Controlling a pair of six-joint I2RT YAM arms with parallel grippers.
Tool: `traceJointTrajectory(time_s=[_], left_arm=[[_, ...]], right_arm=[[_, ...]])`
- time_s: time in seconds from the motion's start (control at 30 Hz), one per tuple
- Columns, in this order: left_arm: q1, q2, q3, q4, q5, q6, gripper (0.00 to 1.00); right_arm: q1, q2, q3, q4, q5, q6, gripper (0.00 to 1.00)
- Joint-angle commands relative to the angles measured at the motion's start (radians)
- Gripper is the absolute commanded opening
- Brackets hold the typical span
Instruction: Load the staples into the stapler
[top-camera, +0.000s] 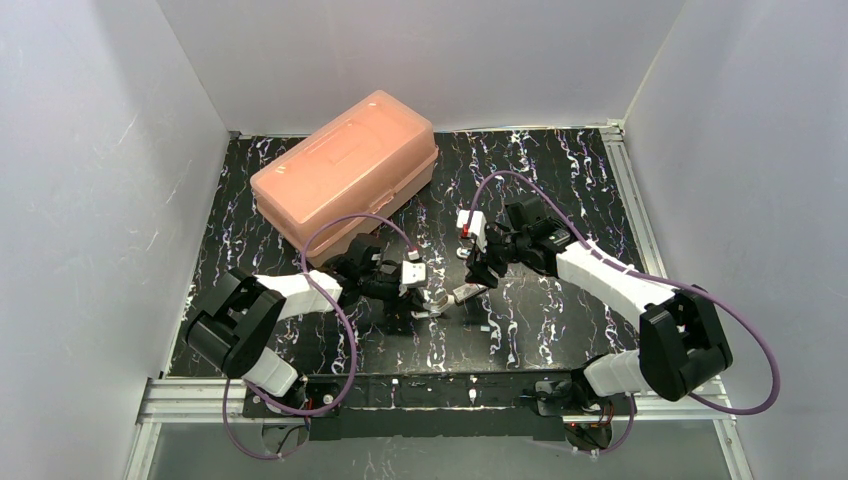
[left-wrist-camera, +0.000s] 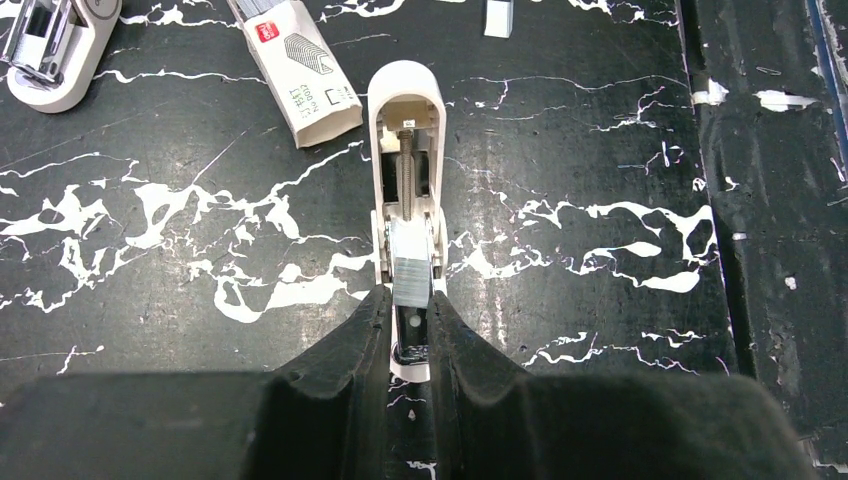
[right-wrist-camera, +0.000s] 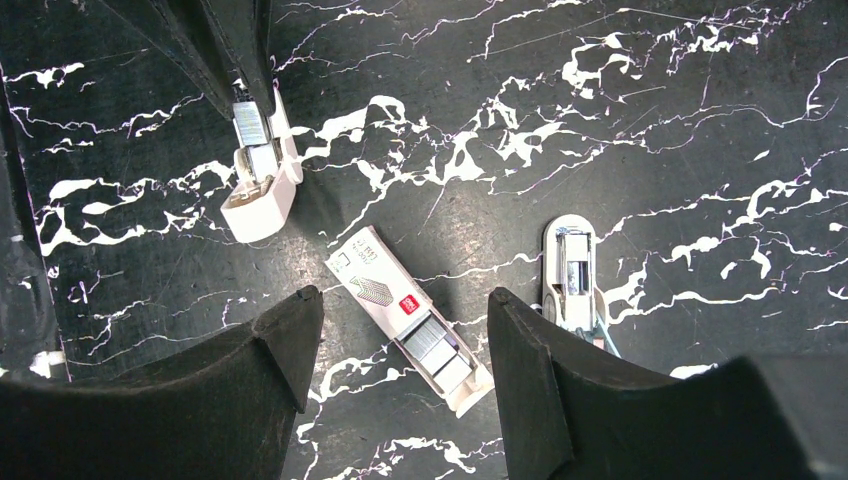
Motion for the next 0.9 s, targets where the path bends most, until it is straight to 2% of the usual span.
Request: traceJointTrajectory(time_s=[0.0, 0.6, 0.87], left_arm=[[-0.004, 0.01, 0.038, -0.049, 0.035, 0.034, 0.0], [-0.005, -0.077, 0.017, -0.05, -0.021, -0.061, 0.0], [-0.004, -0.057, 0.011, -0.05, -0.027, -0.079, 0.0]], right_arm=[[-0.004, 0.01, -0.013, 0.023, -0.015, -0.003, 0.69], [-0.004, 0.011, -0.013, 0.021, -0.008, -0.005, 0.68], [-0.003, 0.009, -0.014, 0.022, -0.004, -0.006, 0.68]])
